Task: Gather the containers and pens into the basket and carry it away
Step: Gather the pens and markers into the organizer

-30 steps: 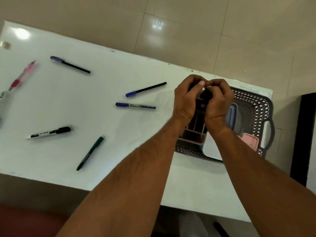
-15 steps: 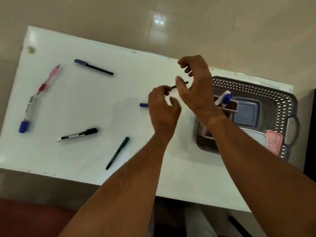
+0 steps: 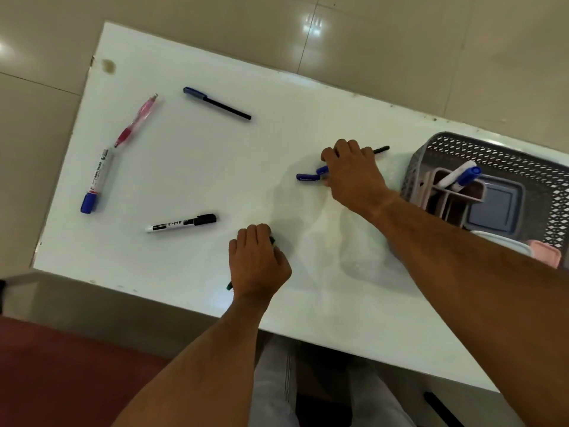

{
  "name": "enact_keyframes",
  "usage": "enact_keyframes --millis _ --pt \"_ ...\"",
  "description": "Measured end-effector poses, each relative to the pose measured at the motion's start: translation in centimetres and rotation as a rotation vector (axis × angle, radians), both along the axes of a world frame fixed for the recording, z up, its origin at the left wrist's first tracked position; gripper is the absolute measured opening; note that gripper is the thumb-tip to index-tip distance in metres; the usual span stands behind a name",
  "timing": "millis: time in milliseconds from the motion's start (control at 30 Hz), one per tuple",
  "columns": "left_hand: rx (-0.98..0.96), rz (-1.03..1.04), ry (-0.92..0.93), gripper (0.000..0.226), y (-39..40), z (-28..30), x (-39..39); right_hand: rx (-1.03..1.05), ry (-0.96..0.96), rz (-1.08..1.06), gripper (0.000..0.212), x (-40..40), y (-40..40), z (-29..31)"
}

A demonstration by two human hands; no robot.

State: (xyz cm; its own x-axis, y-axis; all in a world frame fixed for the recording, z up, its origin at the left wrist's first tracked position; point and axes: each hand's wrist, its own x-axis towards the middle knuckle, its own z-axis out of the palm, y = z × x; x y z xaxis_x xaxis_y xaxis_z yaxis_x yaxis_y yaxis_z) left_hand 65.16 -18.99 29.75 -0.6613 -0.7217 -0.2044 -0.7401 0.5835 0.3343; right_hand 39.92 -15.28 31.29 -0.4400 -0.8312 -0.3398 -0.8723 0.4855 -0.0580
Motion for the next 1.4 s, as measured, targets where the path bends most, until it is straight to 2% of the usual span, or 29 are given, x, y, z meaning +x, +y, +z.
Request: enact_keyframes --millis 67,133,267,400,533,600,667,767,867,1033,1133,1200,1267,1333,1400 --pt "-0.020 -0.041 0.026 0.017 0.1 -0.3 0.2 0.023 -0.005 -0.002 0.036 0.5 0.0 0.1" --pt "-0.023 -0.051 0.055 0.022 0.1 -0.5 0.3 0.038 -0.048 -0.014 0.035 1.1 0.1 0.3" --pt "0.044 0.056 0.108 0.032 -1.1 0.3 0.3 0.052 -0.079 0.006 0.037 2.6 0.1 0.5" --pt "-0.086 0.030 0.104 0.029 -3.8 0.7 0.6 0.023 -0.076 0.036 0.036 4.2 0.5 0.5" --pt "-0.180 0.007 0.007 0.054 -6.9 0.8 2.8 -0.066 -0.116 0.004 0.037 5.3 0.8 0.3" --pt "-0.206 -0.003 -0.049 0.058 -8.1 0.9 4.2 -0.099 -0.111 -0.009 0.038 5.7 0.9 0.3" --pt "-0.251 -0.004 -0.126 0.059 -8.9 0.6 5.2 -0.123 -0.112 -0.037 0.040 6.0 0.9 0.4" --pt "-0.275 -0.001 -0.243 0.052 -9.6 0.0 6.0 -0.180 -0.179 -0.102 0.056 6.6 1.3 0.8" --pt "-0.308 0.035 -0.277 0.040 -9.6 -0.3 5.7 -0.231 -0.279 -0.159 0.064 7.0 1.5 1.2" --pt "-0.322 0.022 -0.129 0.035 -7.5 -0.2 2.8 -0.345 -0.376 -0.295 0.053 7.6 2.2 1.3" --pt "-0.256 0.025 0.036 0.039 -5.7 0.5 -1.0 -0.421 -0.501 -0.428 0.062 7.5 3.0 1.5" --pt "-0.119 0.045 0.217 0.049 -4.1 1.7 -3.7 -0.497 -0.579 -0.504 0.077 7.4 3.6 2.0" --pt "0.113 0.119 0.413 0.058 -2.2 3.4 -6.5 -0.577 -0.601 -0.527 0.087 7.1 4.1 2.8" --pt "0.292 0.171 0.542 0.062 -0.5 5.2 -9.0 -0.649 -0.617 -0.533 0.090 6.4 4.7 3.7" --pt "0.389 0.168 0.668 0.065 0.9 6.9 -11.2 -0.741 -0.664 -0.547 0.088 5.6 5.3 5.0"
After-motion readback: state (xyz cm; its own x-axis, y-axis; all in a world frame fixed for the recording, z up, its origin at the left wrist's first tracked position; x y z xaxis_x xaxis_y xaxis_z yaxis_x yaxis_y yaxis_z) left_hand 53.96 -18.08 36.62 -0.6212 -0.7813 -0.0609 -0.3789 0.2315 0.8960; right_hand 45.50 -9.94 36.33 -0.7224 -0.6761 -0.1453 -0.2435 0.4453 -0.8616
